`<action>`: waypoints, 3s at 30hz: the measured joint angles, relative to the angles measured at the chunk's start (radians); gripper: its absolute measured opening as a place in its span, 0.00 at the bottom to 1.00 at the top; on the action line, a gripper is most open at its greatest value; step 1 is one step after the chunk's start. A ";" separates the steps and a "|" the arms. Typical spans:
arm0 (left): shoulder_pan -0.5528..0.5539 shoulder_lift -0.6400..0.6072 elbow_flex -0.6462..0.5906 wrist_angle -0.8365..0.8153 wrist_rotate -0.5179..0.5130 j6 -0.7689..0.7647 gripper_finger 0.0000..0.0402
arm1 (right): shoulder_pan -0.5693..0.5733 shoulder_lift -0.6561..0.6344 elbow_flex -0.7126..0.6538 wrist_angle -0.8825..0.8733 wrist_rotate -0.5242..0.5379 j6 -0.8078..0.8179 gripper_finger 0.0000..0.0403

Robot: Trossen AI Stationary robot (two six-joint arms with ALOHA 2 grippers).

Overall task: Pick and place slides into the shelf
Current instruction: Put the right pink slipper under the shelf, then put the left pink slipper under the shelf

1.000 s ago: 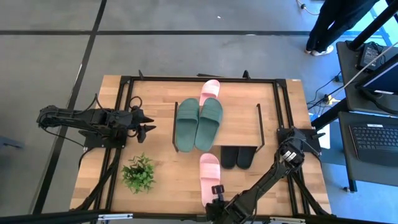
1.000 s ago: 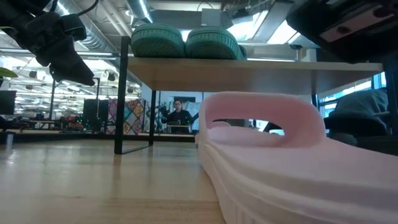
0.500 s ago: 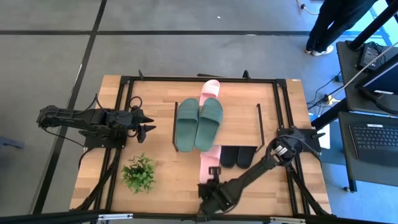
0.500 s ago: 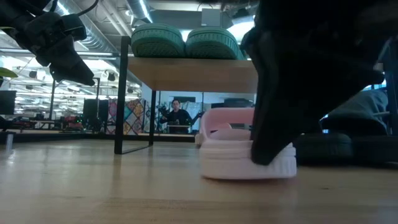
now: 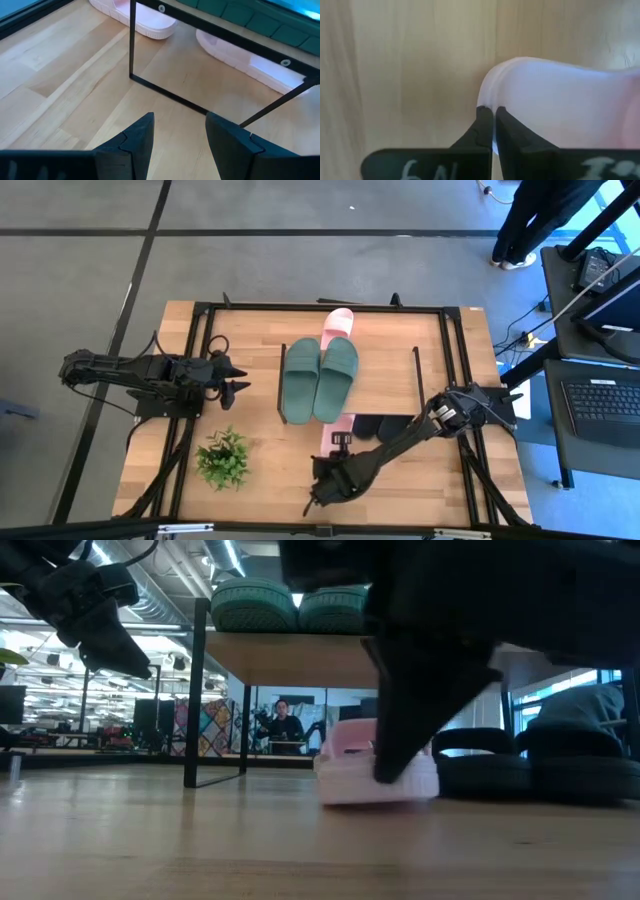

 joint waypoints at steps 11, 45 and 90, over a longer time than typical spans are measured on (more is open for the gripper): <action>0.000 0.000 0.000 -0.073 0.000 0.000 0.42 | -0.040 -0.002 0.023 0.046 0.031 -0.049 0.02; 0.000 0.000 0.000 -0.072 -0.009 -0.002 0.42 | -0.015 -0.004 -0.066 -0.204 0.009 0.030 0.08; 0.000 0.000 0.000 -0.083 -0.008 -0.028 0.42 | -0.071 -0.328 0.431 -0.172 -0.016 0.022 0.35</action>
